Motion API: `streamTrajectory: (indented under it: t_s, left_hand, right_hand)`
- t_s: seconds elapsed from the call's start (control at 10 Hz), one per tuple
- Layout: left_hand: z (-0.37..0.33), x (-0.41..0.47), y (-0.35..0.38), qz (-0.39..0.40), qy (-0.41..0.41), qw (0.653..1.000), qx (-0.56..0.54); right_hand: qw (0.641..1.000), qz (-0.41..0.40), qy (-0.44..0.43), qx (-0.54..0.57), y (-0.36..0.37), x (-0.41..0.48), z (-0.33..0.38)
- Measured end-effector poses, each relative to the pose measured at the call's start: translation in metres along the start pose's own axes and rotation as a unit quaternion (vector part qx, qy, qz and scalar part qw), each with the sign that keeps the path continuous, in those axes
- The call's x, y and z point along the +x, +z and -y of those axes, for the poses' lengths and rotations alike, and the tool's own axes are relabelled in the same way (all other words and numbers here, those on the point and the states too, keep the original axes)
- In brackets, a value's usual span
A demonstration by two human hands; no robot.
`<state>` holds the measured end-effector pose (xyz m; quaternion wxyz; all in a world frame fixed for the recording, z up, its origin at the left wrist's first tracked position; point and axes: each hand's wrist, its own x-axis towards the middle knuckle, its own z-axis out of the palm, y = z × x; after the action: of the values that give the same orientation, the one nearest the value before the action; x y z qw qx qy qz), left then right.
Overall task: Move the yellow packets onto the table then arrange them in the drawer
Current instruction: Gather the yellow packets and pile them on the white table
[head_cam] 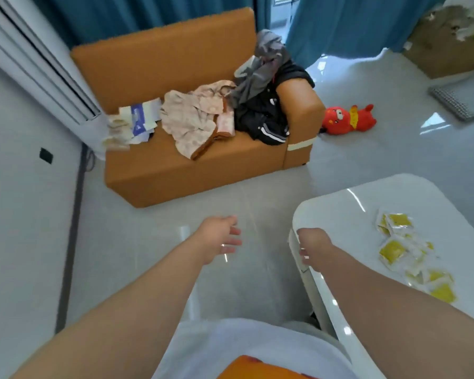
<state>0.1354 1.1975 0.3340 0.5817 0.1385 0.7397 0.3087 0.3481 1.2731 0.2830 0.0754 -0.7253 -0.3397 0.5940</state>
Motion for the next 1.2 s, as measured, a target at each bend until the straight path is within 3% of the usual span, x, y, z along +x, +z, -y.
streamTrajectory:
  t_s: [0.2,0.4,0.7,0.9,1.2]
  left_hand:
    - [0.117,-0.043,-0.199,-0.127,-0.023,0.968,-0.213]
    - [0.243,-0.103,-0.311,-0.268,-0.038,0.863,-0.428]
    - [0.399,-0.205,-0.361,-0.425,-0.076,0.643,-0.633]
    - [0.473,-0.267,-0.382,-0.512,-0.086,0.482,-0.706]
    - [0.536,-0.321,-0.38,-0.564,-0.111,0.279,-0.769]
  right_hand:
    - [0.982,0.112,-0.05,-0.142,0.193,-0.069,0.016]
    - [0.905,0.254,-0.137,-0.313,0.354,-0.161,0.009]
    - [0.75,0.385,-0.149,-0.517,0.542,-0.264,-0.071]
    - [0.614,0.446,-0.163,-0.63,0.64,-0.333,-0.151]
    - [0.431,0.486,-0.184,-0.738,0.739,-0.42,-0.237]
